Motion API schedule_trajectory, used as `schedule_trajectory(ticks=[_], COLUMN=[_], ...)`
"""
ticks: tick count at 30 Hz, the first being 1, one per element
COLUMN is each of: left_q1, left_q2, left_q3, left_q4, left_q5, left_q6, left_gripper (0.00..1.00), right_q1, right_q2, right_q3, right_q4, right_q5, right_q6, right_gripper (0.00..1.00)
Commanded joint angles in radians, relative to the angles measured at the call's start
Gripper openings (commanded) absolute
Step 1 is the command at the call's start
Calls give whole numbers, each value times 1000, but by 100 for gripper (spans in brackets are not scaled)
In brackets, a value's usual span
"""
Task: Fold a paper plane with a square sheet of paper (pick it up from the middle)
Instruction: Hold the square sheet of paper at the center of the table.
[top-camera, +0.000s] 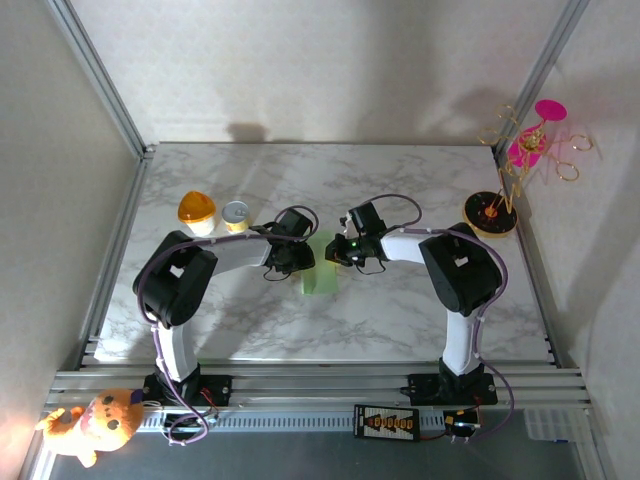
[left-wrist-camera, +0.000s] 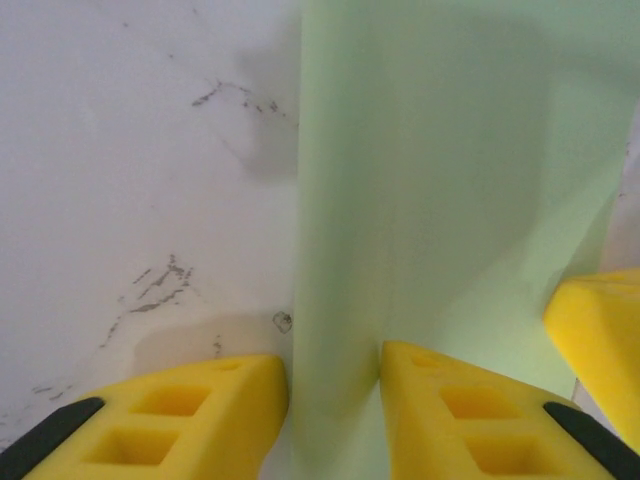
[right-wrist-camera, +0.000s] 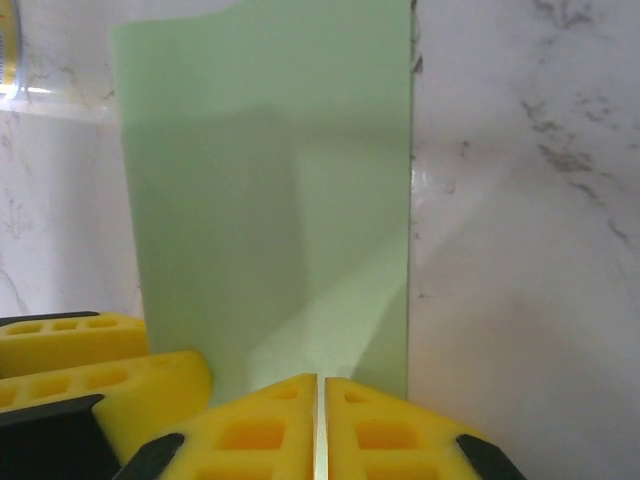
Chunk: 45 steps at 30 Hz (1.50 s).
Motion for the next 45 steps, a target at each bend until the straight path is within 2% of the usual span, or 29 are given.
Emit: schedule_trajectory(ticks=[1,9,17,29,45], left_q1=[19,17,18,17,14], left_q2=[198,199,198,199,194], left_q3=[-89,-96,-109,-117,-111], left_q4=[-50,-50,-45,-33,-45], left_q5=[-65,-69,-71,-74,-72], left_q6=[-25,-32,-37,-53,-36], left_gripper=[36,36,35,34,35], right_q1=[9,9,1,9,15], right_q2=[11,0,-104,-40,15], right_q3=[24,32,2,10,35], right_q4=[-24,-34,4,14,-38], right_q5=[-7,-4,85,17,14], right_q6=[-7,-12,11,24,1], right_gripper=[12,12,12,12,12])
